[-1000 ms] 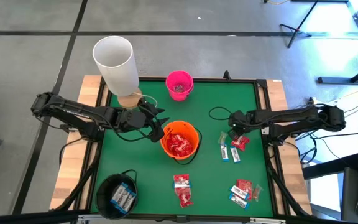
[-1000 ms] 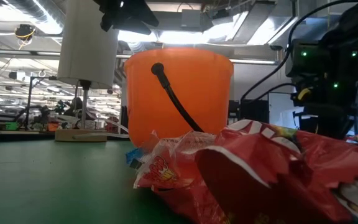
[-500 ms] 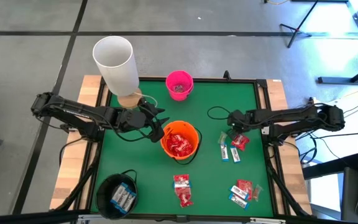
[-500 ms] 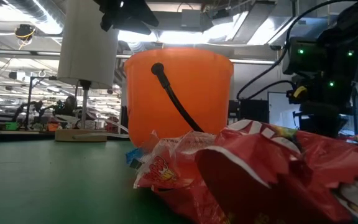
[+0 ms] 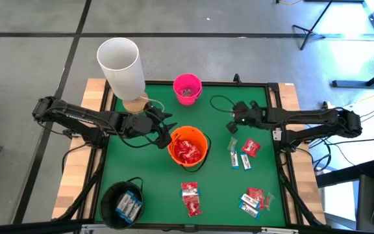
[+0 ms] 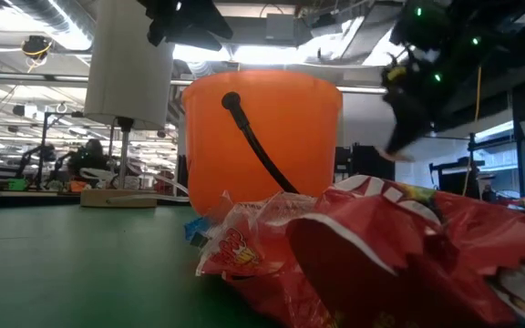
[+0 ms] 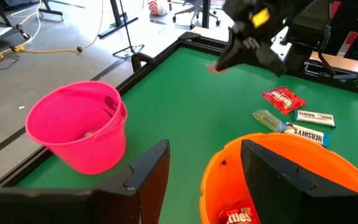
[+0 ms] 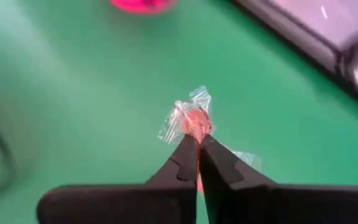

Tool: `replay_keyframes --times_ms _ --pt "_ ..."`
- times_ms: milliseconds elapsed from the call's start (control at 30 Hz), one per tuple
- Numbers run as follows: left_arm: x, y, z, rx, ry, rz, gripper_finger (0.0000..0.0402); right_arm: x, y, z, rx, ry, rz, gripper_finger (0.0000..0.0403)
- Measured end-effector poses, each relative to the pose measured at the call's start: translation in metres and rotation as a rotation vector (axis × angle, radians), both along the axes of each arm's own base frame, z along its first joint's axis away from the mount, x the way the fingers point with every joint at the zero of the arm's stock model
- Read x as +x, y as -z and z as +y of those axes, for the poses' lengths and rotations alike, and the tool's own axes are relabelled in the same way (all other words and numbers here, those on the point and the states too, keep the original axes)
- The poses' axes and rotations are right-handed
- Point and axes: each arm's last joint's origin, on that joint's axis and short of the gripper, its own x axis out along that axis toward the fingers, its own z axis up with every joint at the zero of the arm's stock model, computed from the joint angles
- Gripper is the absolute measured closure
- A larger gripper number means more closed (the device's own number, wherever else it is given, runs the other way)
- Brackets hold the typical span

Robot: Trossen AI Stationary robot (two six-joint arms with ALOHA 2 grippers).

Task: Sort candy
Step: Put the orange gummy into the pink bucket

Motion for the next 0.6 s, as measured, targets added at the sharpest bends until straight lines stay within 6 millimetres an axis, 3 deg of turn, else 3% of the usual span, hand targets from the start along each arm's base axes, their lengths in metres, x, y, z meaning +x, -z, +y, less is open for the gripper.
replay_keyframes --times_ms 433,600 --pt "-0.001 0.001 0.001 0.033 -0.010 0.027 0.0214 0.034 -0.049 0.006 -0.020 -0.497 -0.562 0.0401" --pt "-0.004 0.005 0.002 0.044 -0.013 0.081 0.0214 0.037 -0.059 0.002 -0.070 -0.530 -0.666 0.0402"
